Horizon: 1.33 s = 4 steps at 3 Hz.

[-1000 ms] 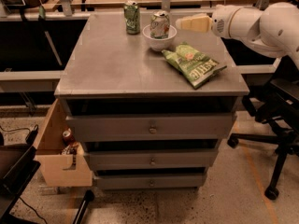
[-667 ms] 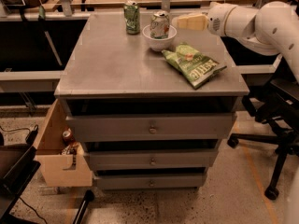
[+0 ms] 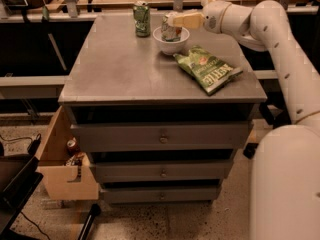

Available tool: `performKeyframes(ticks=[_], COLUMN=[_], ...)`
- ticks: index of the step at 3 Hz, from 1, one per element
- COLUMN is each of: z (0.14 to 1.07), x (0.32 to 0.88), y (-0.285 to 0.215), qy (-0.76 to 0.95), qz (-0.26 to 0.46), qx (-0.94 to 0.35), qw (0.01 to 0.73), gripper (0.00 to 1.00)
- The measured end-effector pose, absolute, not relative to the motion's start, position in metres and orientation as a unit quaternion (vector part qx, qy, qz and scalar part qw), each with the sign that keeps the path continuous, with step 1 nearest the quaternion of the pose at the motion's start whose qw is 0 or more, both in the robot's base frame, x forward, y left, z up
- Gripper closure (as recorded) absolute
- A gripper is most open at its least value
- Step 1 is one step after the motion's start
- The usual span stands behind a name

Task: Pick 7up can from white bowl and place on counter

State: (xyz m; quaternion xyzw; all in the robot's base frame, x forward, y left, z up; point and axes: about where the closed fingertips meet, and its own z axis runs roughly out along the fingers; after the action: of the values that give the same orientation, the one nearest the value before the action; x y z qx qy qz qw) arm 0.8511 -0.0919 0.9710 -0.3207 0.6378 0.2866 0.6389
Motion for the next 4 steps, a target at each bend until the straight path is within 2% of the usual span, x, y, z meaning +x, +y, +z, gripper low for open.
performKeyframes(ticks=[2, 3, 4], z=[0.961, 0.946, 0.936], x=[0.87, 0.875, 0.876], y=[-0.075, -0.068, -0.058], qy=[0.674, 0.693, 0.697], qz=[0.256, 0.268, 0.292], qx=[-0.326, -0.314, -0.304], qw=[0.612, 0.591, 0.58], gripper=[0.0, 0.0, 0.23])
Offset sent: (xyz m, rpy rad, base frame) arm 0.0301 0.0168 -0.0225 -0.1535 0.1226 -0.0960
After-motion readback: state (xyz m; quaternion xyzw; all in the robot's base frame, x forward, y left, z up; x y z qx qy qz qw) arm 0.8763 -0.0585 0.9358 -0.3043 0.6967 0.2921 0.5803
